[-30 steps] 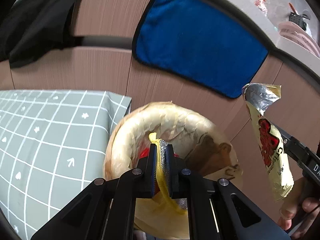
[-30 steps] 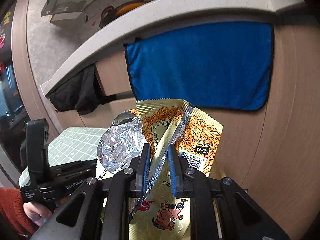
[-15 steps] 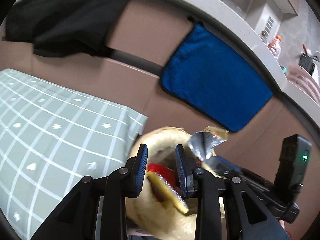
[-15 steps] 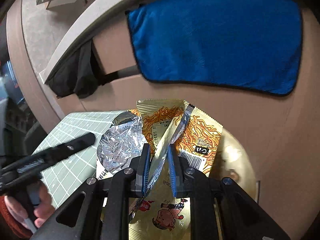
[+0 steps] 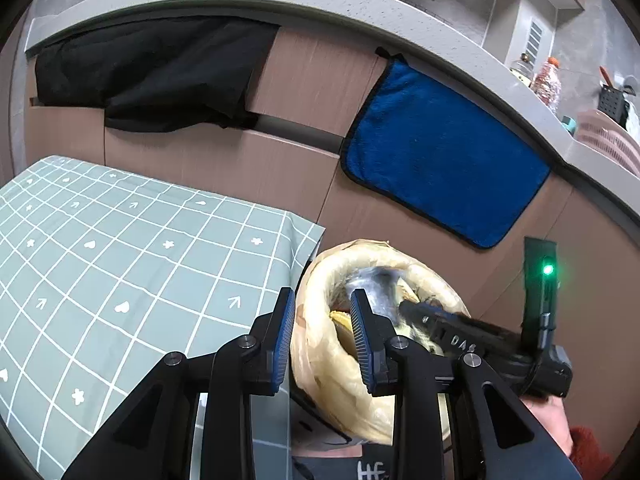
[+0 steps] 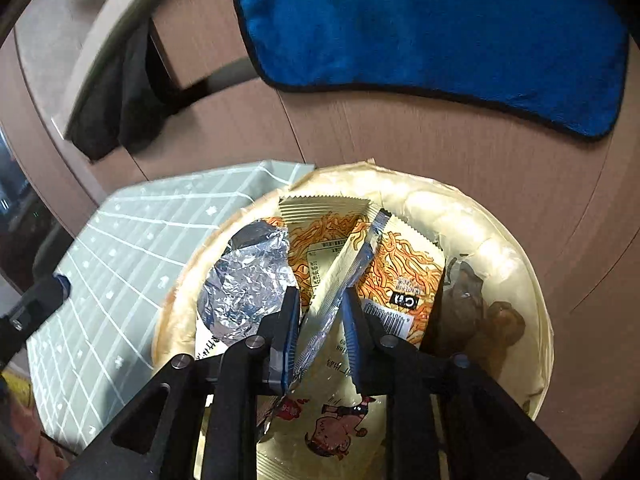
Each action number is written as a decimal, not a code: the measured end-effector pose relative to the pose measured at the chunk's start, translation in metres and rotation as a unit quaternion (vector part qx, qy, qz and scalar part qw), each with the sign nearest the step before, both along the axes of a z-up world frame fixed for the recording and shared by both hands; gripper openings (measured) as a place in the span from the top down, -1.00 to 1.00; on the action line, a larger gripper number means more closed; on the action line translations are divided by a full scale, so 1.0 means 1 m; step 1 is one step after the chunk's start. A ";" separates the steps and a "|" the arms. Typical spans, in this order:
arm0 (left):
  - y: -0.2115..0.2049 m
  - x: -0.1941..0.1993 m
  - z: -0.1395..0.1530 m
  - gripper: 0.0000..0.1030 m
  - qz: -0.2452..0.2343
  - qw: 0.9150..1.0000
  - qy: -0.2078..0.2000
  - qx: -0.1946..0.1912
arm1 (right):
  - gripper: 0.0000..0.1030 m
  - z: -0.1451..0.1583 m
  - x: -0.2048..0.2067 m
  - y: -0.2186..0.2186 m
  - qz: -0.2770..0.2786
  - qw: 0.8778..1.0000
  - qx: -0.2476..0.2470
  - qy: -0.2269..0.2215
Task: Collect trash
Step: 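Open both grippers over the bin to drop the scrubber and snack packet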
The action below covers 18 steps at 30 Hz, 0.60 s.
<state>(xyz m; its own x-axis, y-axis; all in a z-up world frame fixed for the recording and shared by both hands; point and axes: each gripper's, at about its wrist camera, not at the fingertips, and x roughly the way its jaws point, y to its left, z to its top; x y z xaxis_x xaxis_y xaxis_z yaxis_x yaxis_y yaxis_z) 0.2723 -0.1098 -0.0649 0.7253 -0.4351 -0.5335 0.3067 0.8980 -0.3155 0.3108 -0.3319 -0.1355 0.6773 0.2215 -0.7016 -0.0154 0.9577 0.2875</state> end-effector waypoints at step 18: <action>0.065 -0.122 0.033 0.35 0.008 0.997 -0.019 0.078 | -0.12 0.088 -0.165 0.074 0.031 0.992 -0.042 -0.114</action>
